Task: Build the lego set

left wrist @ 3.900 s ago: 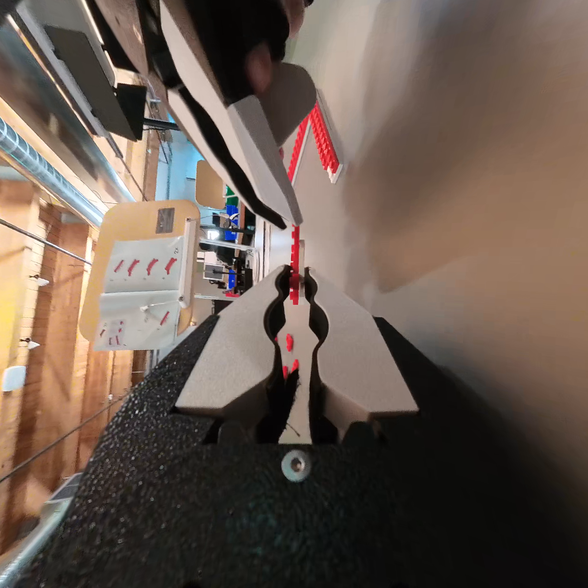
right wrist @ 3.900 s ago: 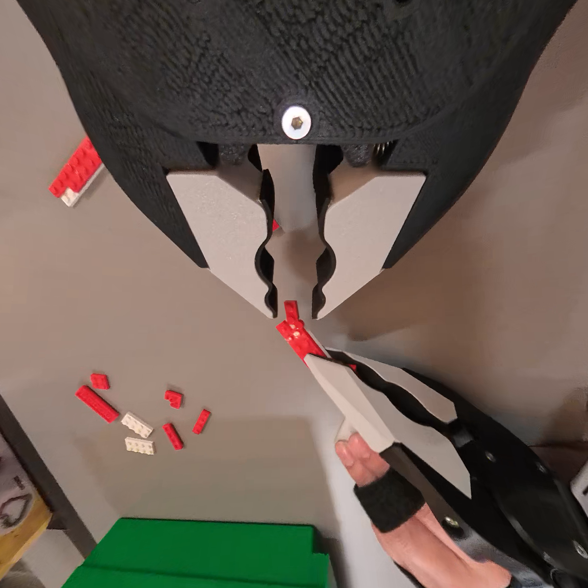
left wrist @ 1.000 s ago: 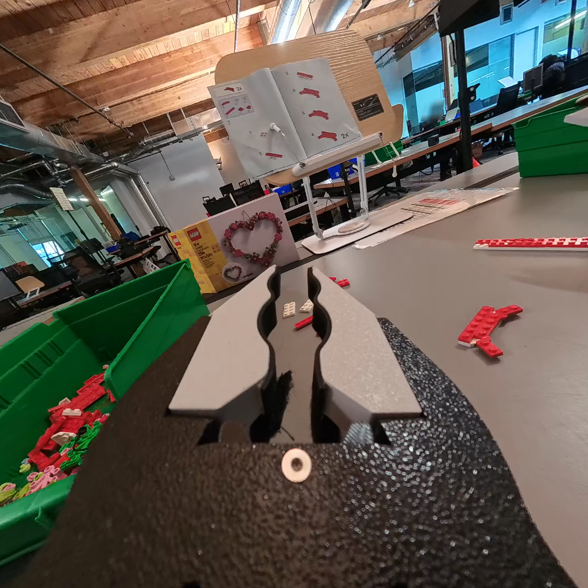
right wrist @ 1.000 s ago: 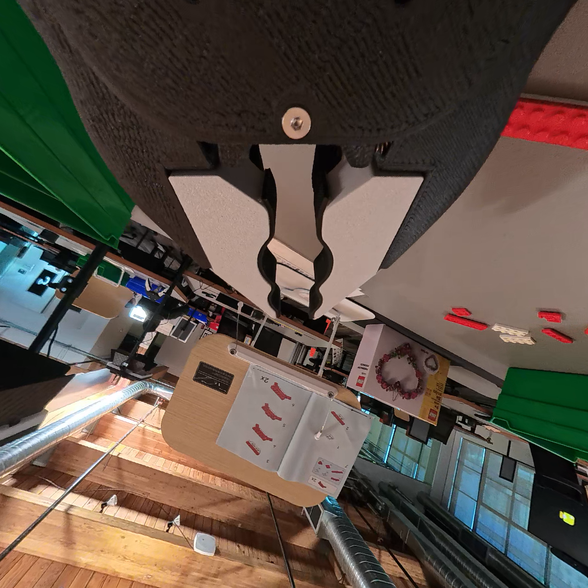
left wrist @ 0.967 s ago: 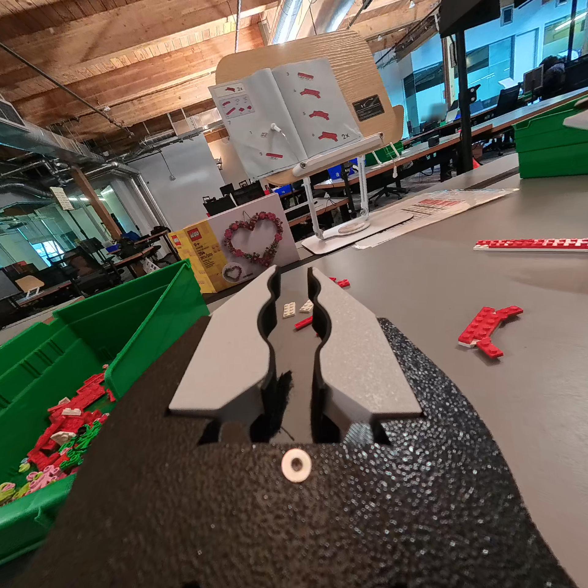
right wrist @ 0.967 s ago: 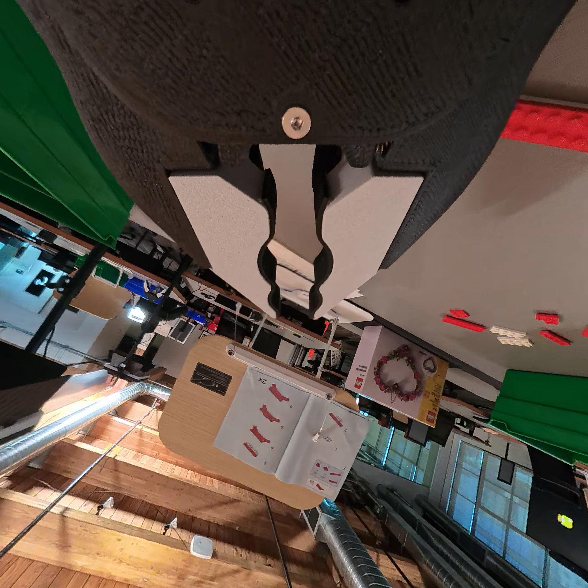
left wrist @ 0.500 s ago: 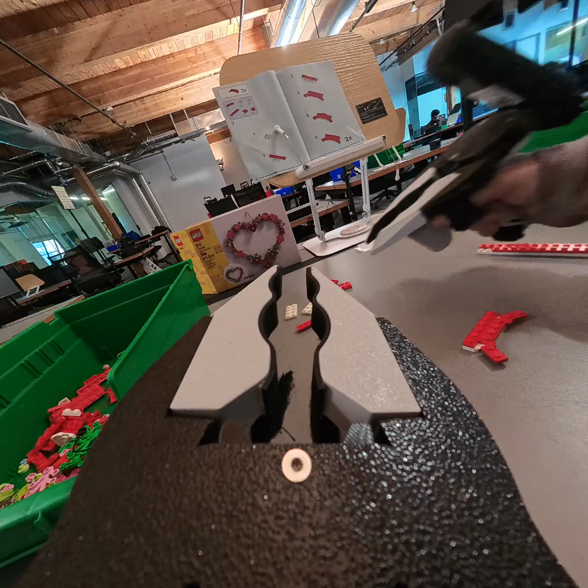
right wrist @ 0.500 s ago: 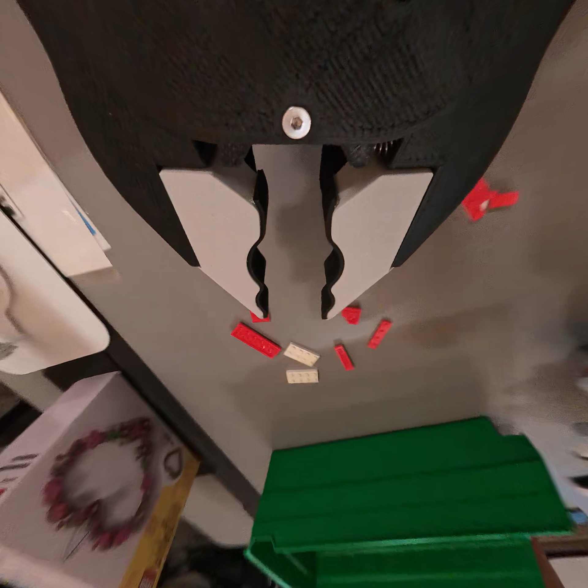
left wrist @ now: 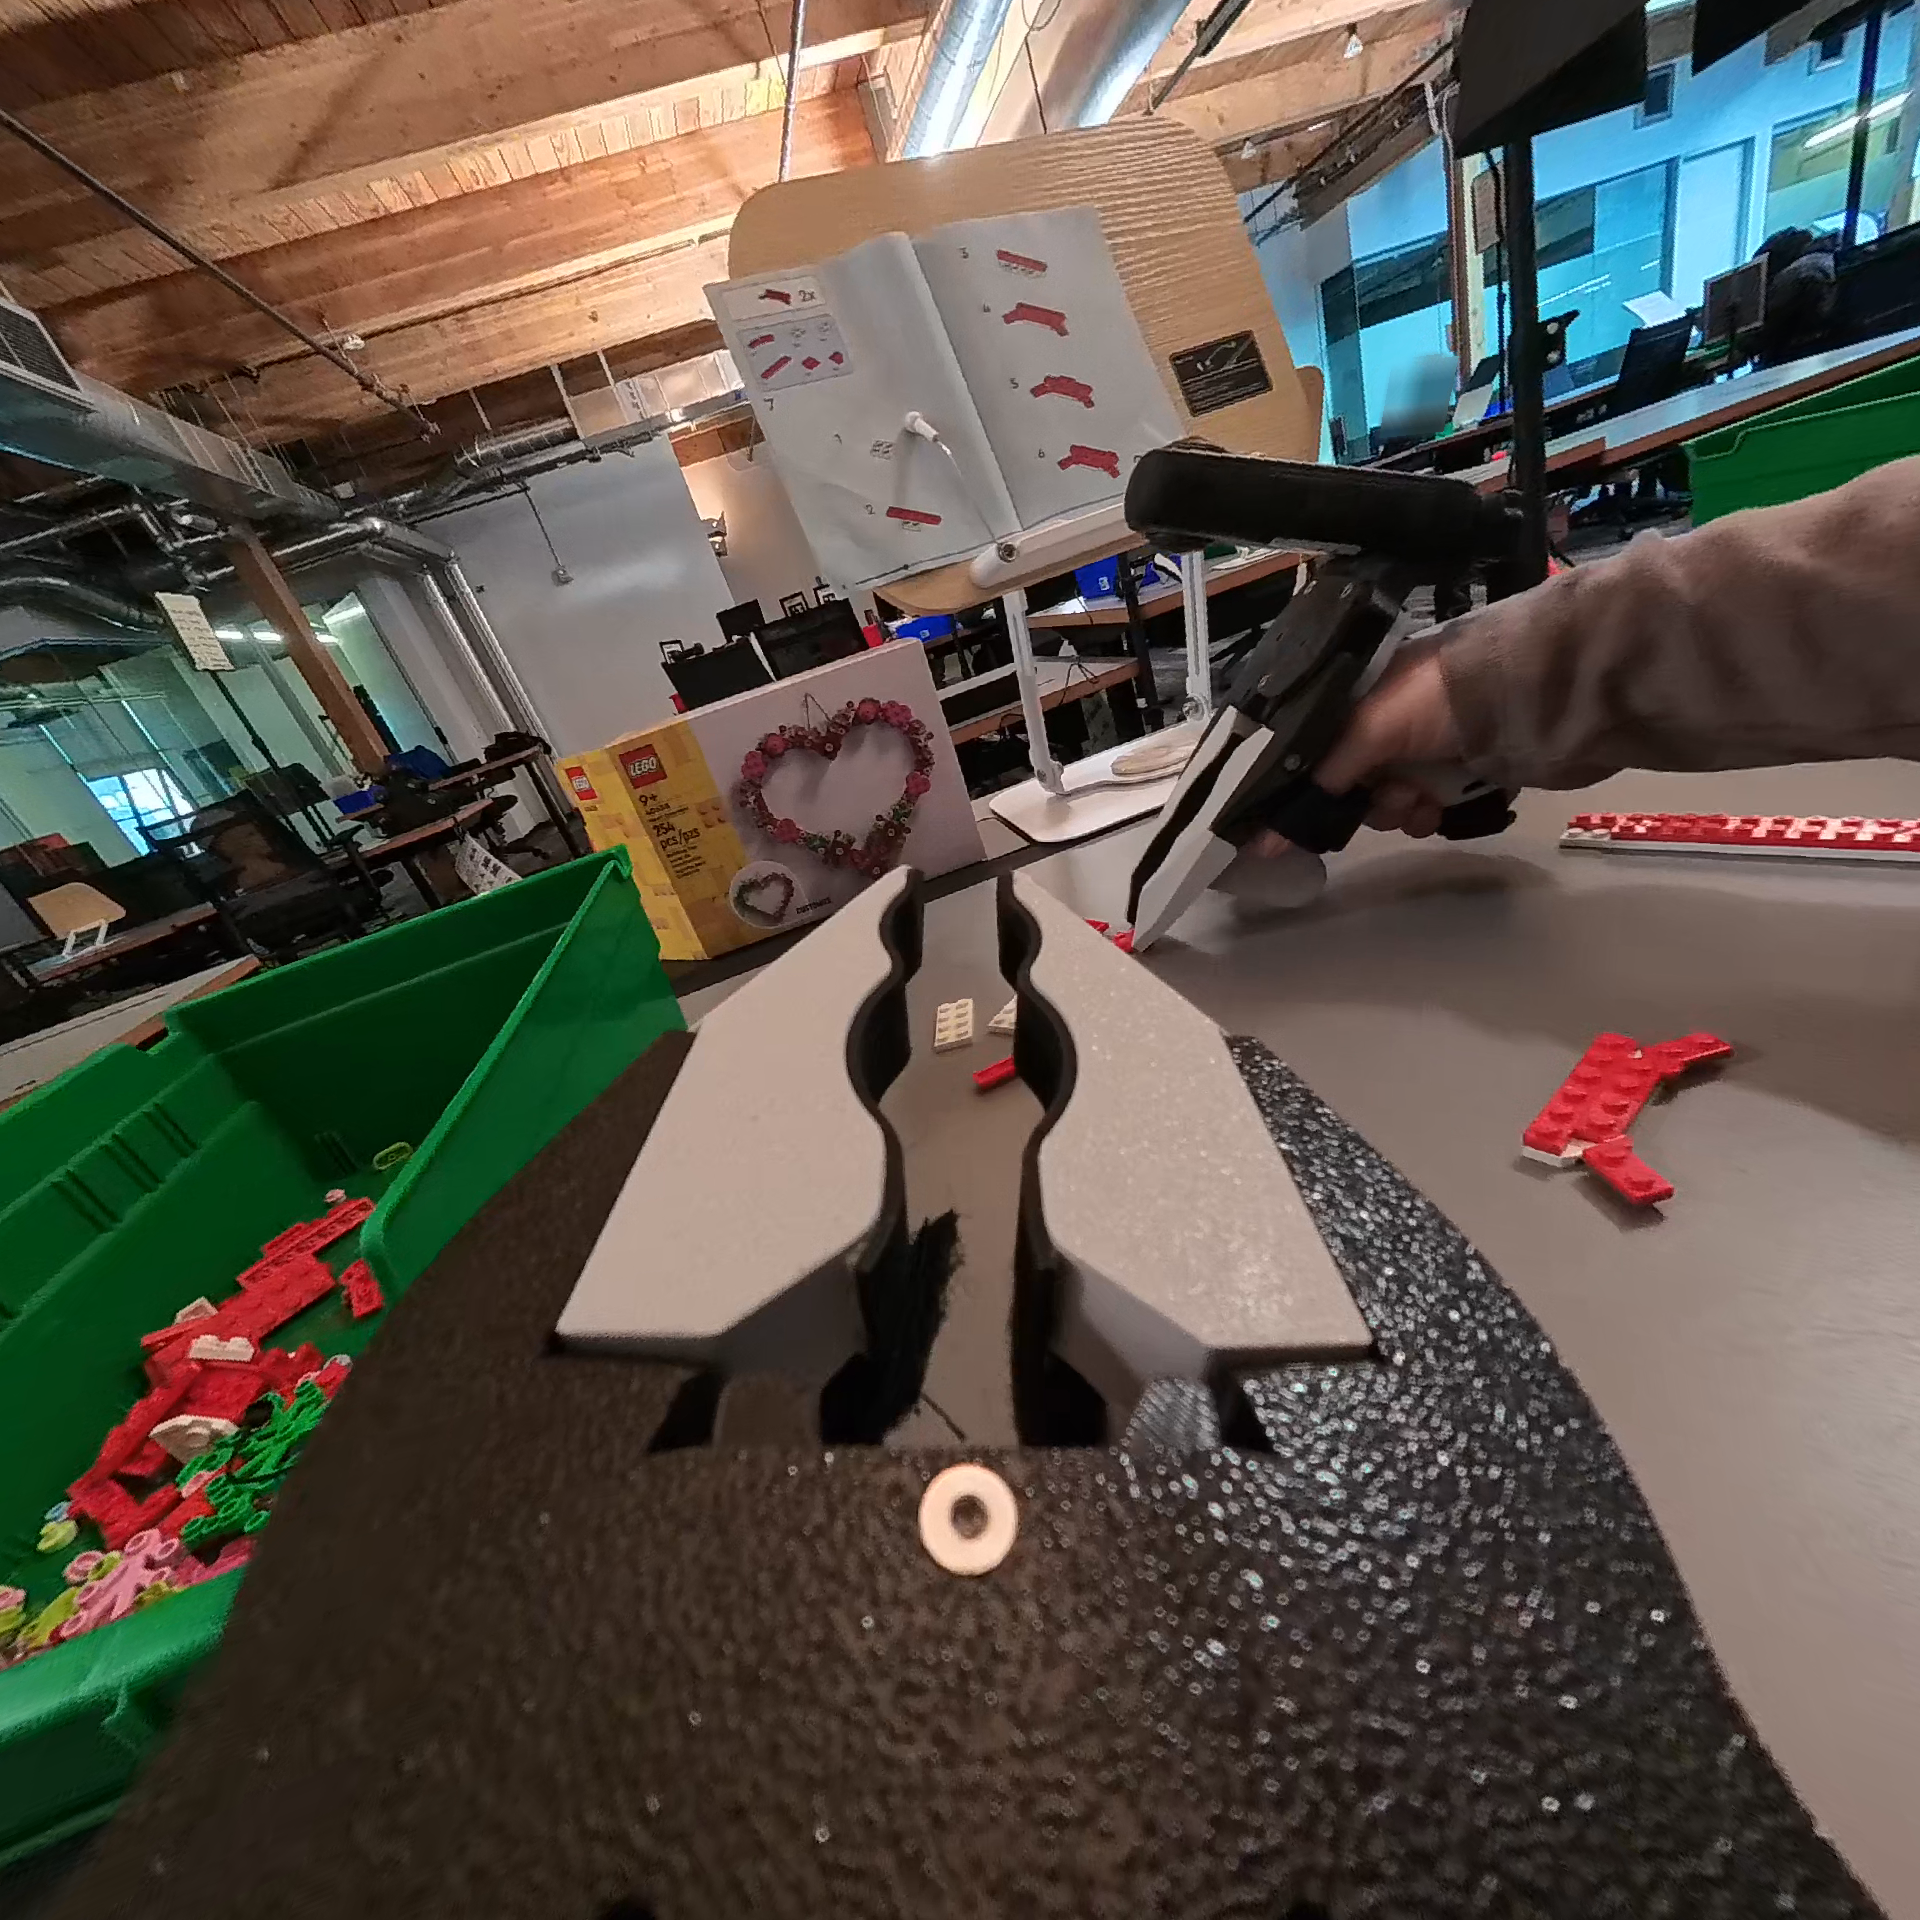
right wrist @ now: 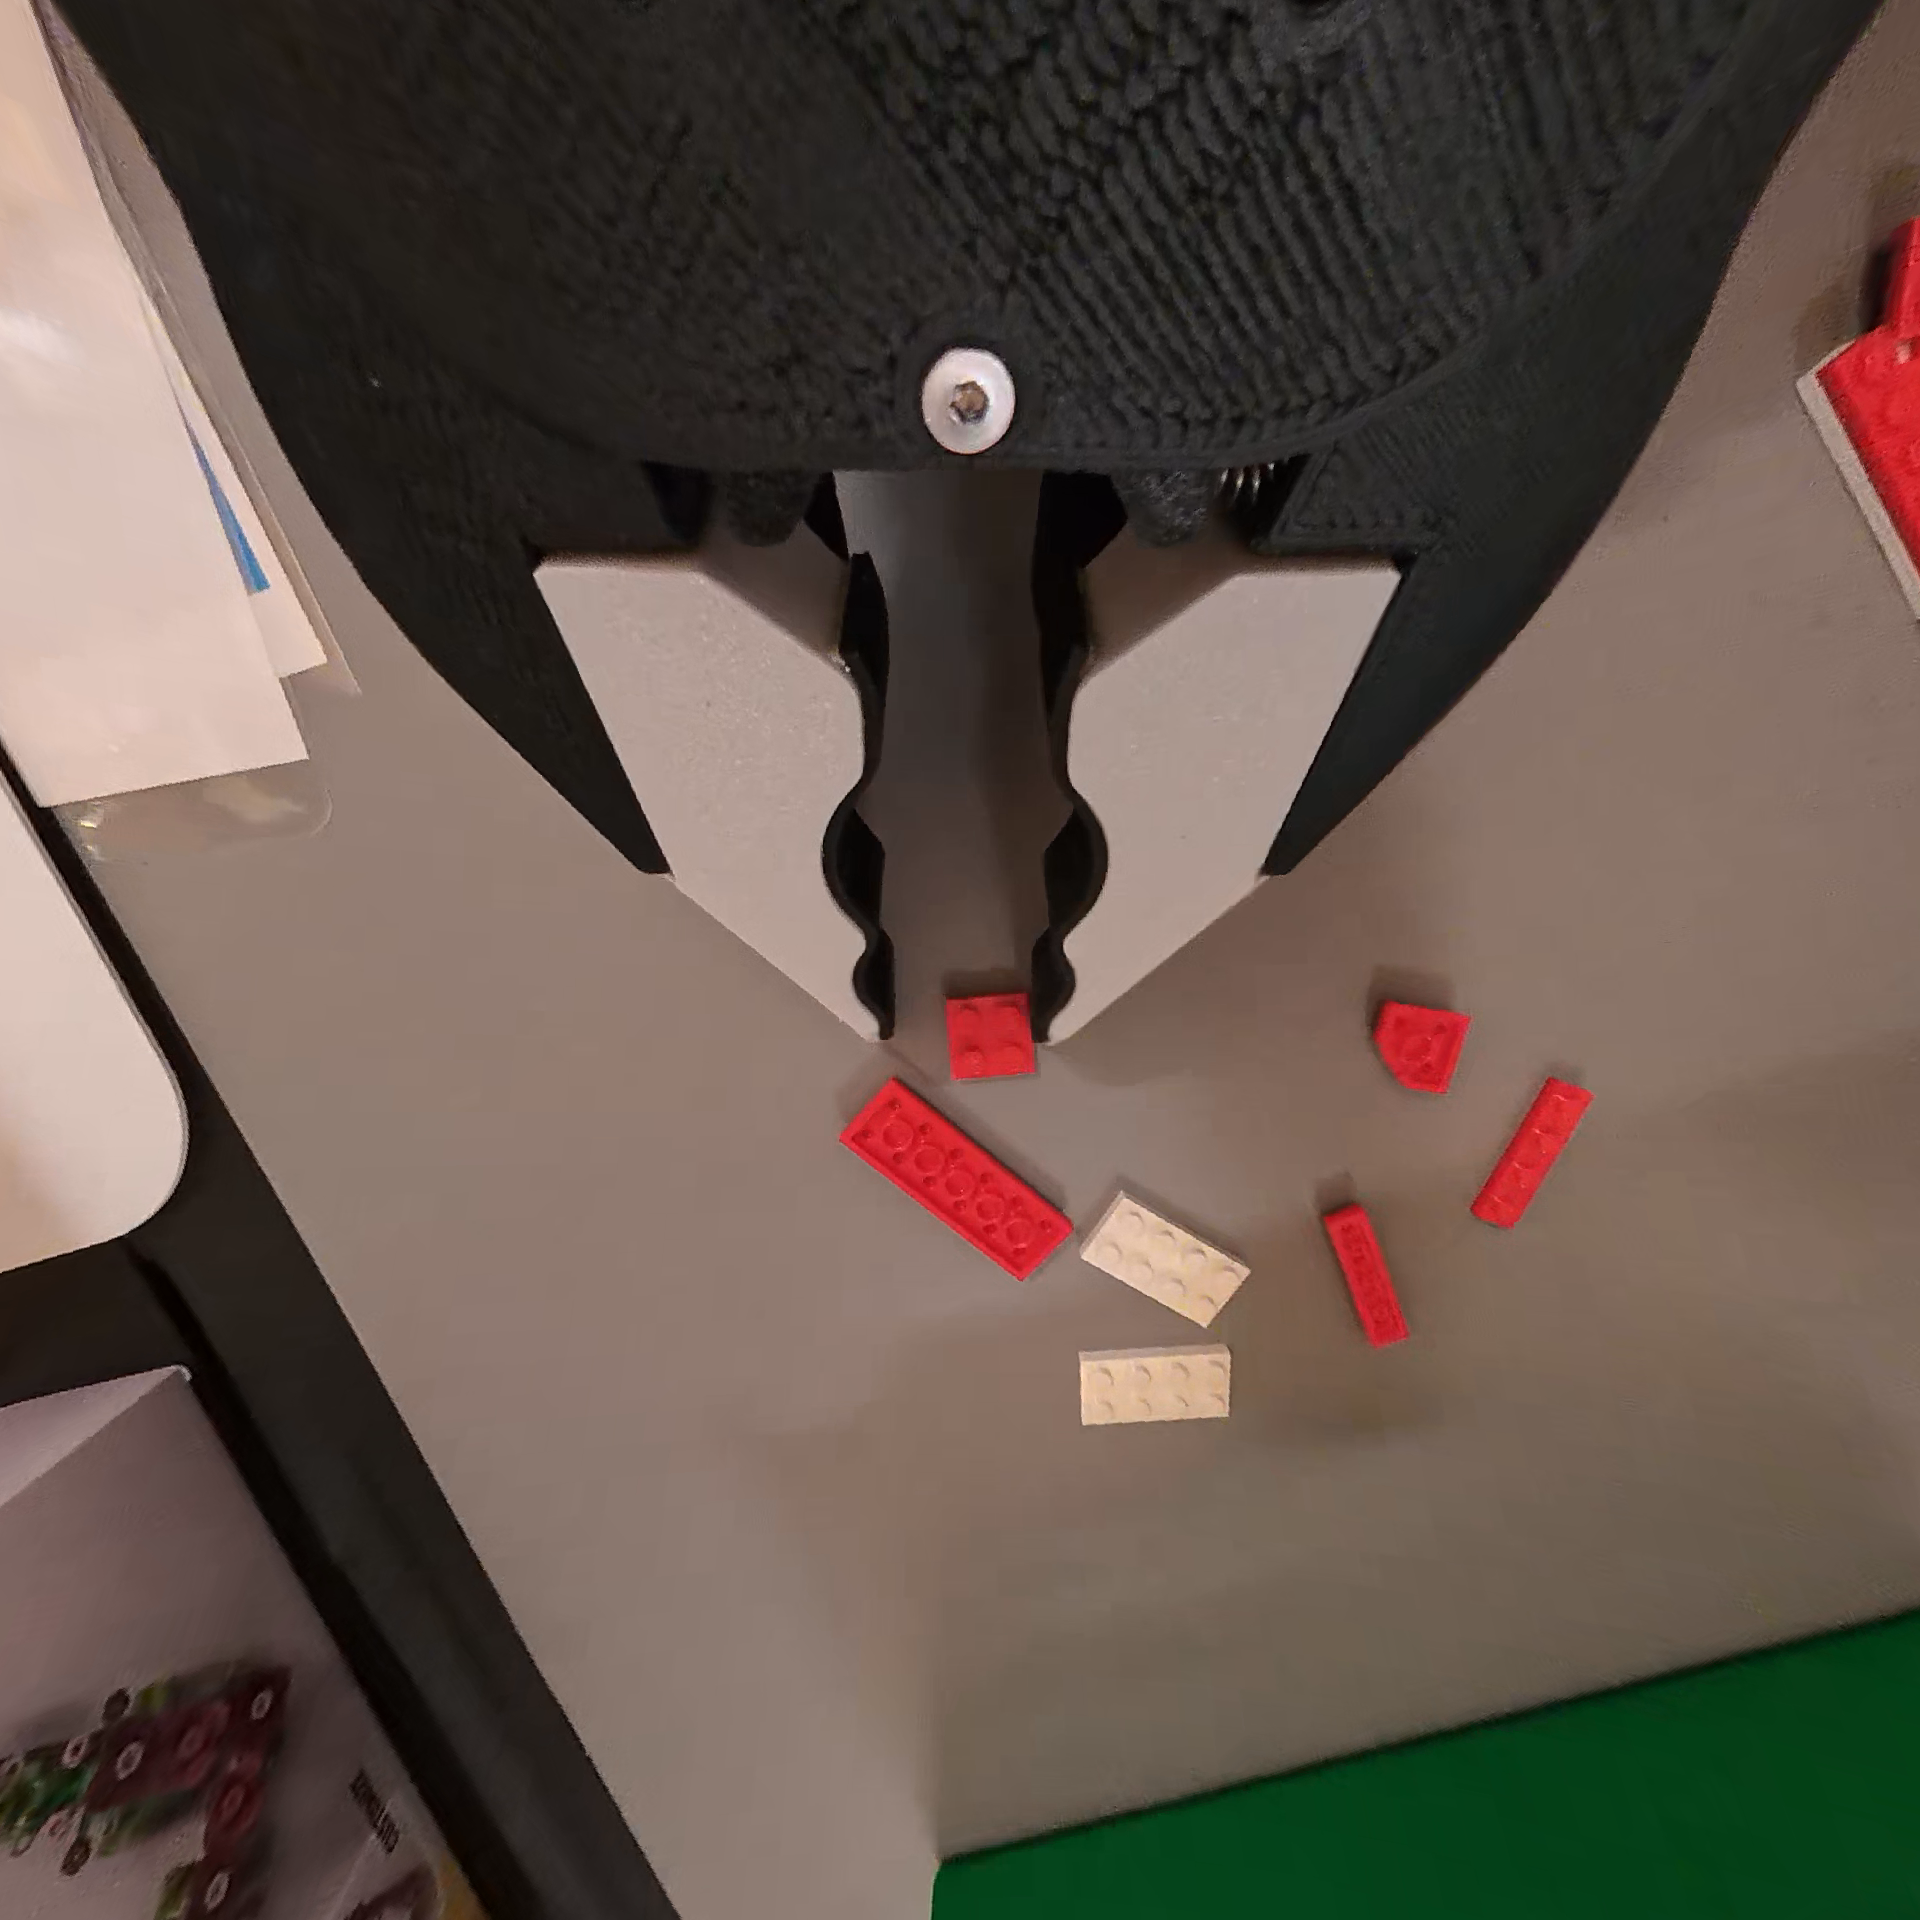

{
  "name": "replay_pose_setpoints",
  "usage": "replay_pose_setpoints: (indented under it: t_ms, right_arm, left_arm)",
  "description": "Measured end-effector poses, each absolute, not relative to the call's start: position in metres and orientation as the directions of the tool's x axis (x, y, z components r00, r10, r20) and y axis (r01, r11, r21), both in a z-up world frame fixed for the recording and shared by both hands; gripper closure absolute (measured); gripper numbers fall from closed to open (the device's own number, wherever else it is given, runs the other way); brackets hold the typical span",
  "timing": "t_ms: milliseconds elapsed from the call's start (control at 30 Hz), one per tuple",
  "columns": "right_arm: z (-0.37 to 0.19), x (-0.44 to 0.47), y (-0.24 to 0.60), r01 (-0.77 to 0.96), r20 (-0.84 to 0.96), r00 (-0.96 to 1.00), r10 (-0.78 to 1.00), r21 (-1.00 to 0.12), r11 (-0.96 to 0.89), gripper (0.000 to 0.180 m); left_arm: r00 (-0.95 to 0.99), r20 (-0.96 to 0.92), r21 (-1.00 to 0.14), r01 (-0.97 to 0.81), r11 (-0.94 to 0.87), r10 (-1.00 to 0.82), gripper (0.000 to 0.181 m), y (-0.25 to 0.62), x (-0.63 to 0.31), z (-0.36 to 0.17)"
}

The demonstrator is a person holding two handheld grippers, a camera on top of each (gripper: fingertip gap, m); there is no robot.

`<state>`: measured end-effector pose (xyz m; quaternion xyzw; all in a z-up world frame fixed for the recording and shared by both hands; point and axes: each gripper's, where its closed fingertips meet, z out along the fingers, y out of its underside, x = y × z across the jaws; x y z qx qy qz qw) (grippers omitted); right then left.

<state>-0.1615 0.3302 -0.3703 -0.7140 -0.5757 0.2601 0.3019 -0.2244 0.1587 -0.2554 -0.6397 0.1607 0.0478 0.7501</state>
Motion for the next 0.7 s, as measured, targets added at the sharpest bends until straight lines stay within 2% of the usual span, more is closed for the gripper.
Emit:
replay_pose_setpoints:
  t_ms: [67, 300, 433, 700]
  right_arm:
    - [-0.371, -0.162, 0.333, 0.659, -0.009, 0.202, 0.979, -0.739, -0.143, 0.165]
    - [-0.356, -0.16, 0.311, 0.635, 0.024, 0.135, 0.991, -0.769, -0.068, 0.166]
    - [-0.328, -0.147, 0.251, 0.582, -0.028, -0.017, 0.999, -0.813, -0.013, 0.166]
    - [-0.341, -0.106, 0.163, 0.63, 0.007, -0.318, 0.948, -0.746, 0.217, 0.166]
  left_arm:
    - [0.945, -0.298, -0.946, -0.274, 0.173, -0.134, 0.169, 0.159, -0.225, -0.256]
    - [0.938, -0.32, -0.94, -0.297, 0.167, -0.135, 0.17, 0.16, -0.223, -0.259]
    - [0.935, -0.328, -0.938, -0.304, 0.167, -0.134, 0.171, 0.16, -0.223, -0.259]
    - [0.931, -0.337, -0.935, -0.314, 0.164, -0.138, 0.172, 0.16, -0.221, -0.26]
